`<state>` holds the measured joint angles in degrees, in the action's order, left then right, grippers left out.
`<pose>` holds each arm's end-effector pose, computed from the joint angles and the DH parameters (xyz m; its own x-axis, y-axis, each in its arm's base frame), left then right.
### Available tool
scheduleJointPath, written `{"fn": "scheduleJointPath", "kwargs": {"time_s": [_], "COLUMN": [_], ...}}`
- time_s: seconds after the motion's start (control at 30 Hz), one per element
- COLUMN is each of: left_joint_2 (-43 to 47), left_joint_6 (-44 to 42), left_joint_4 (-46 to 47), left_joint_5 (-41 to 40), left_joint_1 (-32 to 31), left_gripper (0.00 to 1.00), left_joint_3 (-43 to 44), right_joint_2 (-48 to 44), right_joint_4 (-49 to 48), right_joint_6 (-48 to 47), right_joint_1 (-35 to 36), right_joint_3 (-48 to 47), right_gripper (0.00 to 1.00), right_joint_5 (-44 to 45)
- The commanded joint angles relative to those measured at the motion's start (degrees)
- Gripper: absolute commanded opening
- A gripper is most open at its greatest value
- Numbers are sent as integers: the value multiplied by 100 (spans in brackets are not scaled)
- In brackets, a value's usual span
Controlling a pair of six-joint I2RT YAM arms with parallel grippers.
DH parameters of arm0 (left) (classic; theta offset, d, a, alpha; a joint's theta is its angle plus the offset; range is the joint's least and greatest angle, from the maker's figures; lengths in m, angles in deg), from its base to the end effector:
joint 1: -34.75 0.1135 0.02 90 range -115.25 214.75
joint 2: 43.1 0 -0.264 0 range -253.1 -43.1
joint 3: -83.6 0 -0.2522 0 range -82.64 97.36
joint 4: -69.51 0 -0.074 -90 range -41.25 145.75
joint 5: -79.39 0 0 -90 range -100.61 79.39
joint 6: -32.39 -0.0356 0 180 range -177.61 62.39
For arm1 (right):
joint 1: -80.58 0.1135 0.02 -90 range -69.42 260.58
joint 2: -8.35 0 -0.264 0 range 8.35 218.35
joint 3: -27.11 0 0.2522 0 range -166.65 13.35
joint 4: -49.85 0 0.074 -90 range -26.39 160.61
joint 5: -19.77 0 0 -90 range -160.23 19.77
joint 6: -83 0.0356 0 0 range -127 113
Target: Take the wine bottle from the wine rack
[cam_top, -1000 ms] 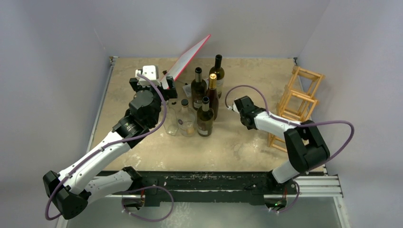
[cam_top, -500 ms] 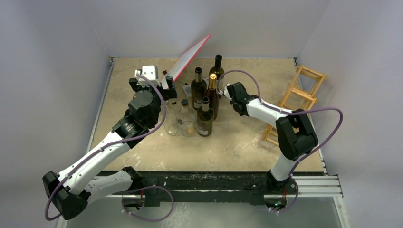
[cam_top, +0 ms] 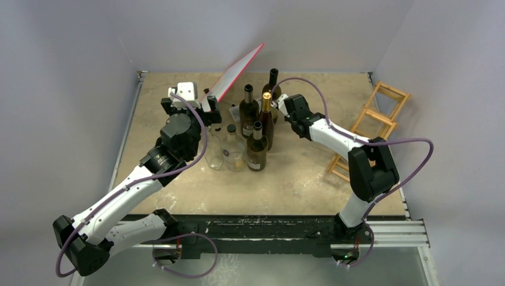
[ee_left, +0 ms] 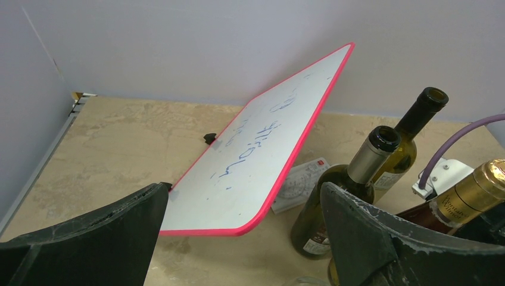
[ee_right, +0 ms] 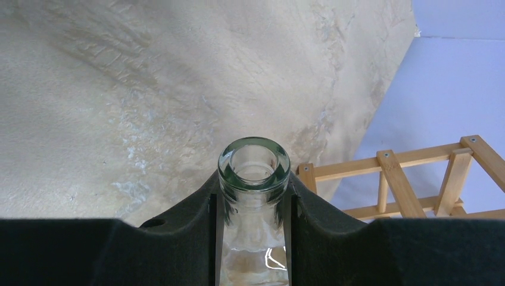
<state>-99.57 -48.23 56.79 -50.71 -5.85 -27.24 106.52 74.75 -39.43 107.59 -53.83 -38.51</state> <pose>0.1831 -0.1267 0.3889 -0.0018 -0.1626 -0.9867 0.0085 0.9866 -0.1626 0.3433 0.1540 0.2302 -0.4836 -0.7585 -0.4368 -0.3533 0.6258 -0.6954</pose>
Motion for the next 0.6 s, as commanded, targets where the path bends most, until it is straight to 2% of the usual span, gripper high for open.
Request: {"fn": "scheduleJointPath", "kwargs": {"time_s": [0.0, 0.33, 0.57], "left_joint_2": [135, 119, 104], "left_joint_6": [-42, -37, -48], "left_joint_4": [133, 133, 131], "left_joint_5": [-33, -3, -16], "left_joint_1": [-18, -20, -16], "left_gripper": [100, 100, 100], "left_joint_3": [165, 181, 181], "right_joint_2": [-482, -951, -913], "right_joint_4": [-439, -926, -871], "right_joint_6": [4, -305, 17], "right_joint_1": [27, 46, 84], "right_joint_3": [-348, -166, -358], "right_gripper": [0, 0, 0], "right_joint_5": [-22, -435, -785]}}
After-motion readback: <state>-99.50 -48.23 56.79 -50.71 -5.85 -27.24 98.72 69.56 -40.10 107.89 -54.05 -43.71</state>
